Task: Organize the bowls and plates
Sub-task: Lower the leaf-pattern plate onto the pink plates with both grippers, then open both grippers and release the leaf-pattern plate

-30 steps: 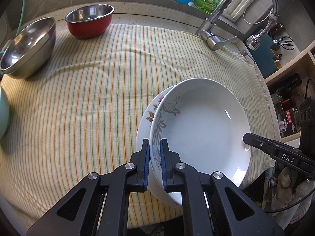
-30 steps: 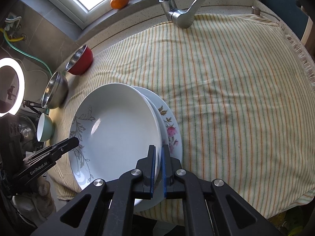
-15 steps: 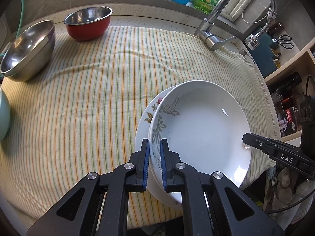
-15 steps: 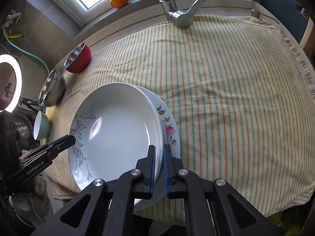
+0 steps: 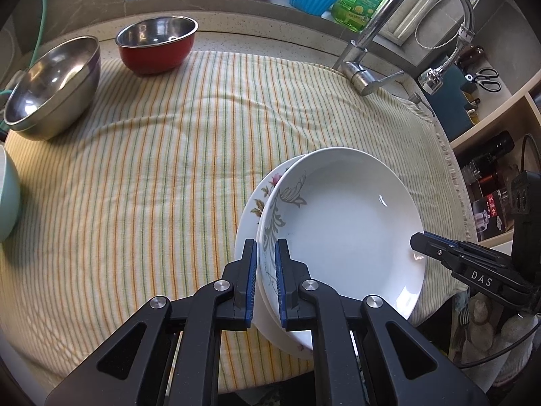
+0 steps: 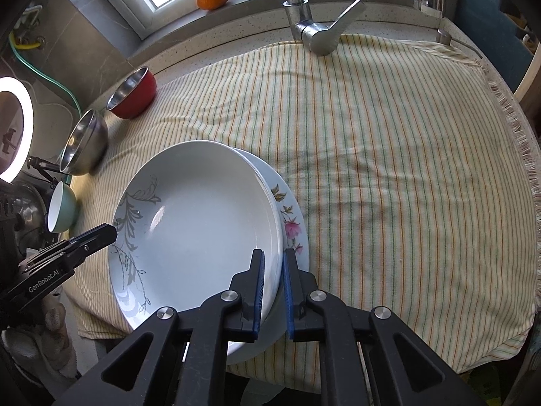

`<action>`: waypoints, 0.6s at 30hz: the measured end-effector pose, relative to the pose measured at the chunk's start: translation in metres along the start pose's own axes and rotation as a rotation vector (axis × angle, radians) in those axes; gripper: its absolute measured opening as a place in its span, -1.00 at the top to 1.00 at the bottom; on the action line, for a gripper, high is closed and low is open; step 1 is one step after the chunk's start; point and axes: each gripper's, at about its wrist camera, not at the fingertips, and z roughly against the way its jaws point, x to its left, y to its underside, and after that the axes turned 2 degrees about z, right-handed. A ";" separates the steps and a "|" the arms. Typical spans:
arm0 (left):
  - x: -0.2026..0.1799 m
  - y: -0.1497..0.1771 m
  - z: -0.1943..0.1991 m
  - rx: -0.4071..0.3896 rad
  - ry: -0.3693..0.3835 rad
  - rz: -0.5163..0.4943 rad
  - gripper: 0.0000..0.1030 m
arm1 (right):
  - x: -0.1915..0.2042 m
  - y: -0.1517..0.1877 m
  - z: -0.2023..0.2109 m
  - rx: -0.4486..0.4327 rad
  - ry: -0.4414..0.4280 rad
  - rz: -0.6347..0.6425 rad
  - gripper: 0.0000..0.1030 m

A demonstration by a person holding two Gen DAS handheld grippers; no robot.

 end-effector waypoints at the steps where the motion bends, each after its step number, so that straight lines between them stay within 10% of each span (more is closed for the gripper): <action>1: 0.001 0.000 0.002 -0.004 0.000 0.003 0.84 | 0.001 -0.001 0.002 -0.007 0.003 0.003 0.78; 18: 0.035 -0.007 0.023 -0.056 0.004 0.076 0.84 | 0.025 -0.019 0.016 -0.057 0.006 0.032 0.66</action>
